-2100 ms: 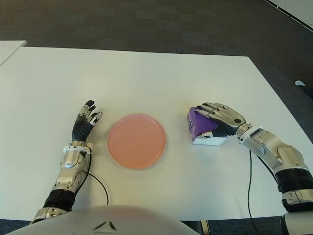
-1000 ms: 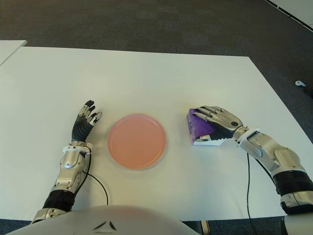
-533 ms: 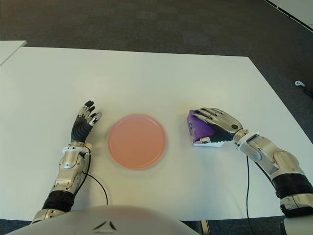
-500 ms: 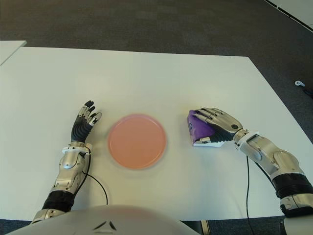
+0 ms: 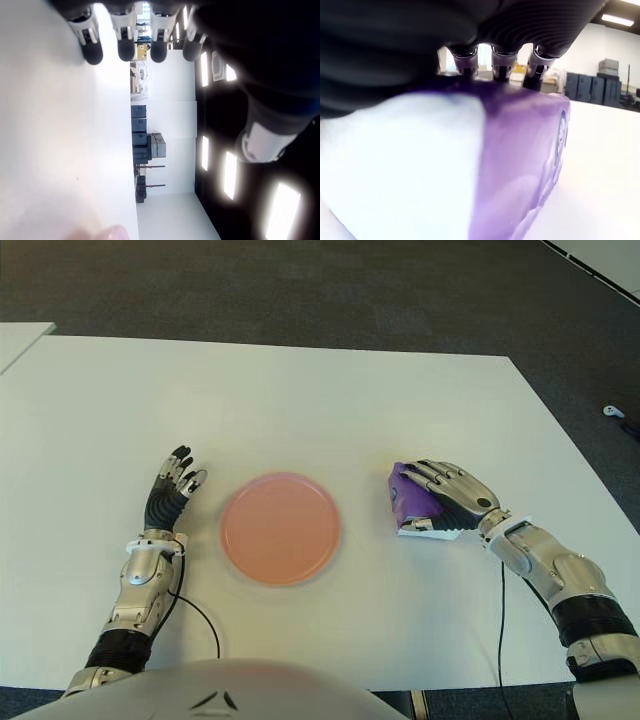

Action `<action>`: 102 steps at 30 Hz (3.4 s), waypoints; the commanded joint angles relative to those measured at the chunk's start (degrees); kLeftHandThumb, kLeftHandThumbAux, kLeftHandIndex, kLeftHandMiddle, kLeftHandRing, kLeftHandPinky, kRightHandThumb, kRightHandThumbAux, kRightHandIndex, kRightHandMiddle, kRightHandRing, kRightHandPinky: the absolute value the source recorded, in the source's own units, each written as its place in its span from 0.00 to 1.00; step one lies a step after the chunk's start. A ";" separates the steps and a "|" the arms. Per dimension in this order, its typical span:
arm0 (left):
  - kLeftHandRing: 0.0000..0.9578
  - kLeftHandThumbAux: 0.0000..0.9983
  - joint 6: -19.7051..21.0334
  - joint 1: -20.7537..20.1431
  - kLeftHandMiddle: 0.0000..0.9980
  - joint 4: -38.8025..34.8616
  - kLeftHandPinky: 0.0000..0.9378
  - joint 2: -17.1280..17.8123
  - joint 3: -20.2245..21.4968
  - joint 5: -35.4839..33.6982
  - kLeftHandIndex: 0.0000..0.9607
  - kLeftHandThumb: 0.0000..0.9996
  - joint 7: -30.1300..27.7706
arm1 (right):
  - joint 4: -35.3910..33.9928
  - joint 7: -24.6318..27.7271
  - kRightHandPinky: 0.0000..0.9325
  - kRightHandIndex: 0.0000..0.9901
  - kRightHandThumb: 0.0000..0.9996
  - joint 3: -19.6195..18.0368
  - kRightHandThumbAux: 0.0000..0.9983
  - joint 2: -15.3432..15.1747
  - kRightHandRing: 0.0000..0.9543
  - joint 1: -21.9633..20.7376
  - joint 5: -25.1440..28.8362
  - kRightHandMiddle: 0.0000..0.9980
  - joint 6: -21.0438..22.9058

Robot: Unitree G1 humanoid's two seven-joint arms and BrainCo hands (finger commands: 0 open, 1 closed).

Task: Put the tissue paper into the plate.

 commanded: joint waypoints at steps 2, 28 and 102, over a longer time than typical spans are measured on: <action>0.00 0.59 0.98 1.47 0.00 0.76 0.00 0.35 0.17 -0.37 0.00 0.00 -0.83 | 10.26 -4.47 0.00 0.00 0.26 6.50 0.19 3.26 0.00 -1.05 -5.55 0.00 1.47; 0.00 0.58 2.13 1.68 0.00 -0.68 0.00 1.23 1.19 -0.27 0.00 0.00 -0.92 | 25.21 -4.00 0.00 0.00 0.27 14.24 0.20 12.03 0.00 -7.69 -0.06 0.00 2.88; 0.00 0.57 5.26 3.45 0.00 -5.46 0.00 2.17 1.42 -0.88 0.00 0.00 -1.19 | 40.88 -32.59 0.00 0.00 0.37 37.74 0.11 21.37 0.00 -16.64 -7.79 0.00 17.05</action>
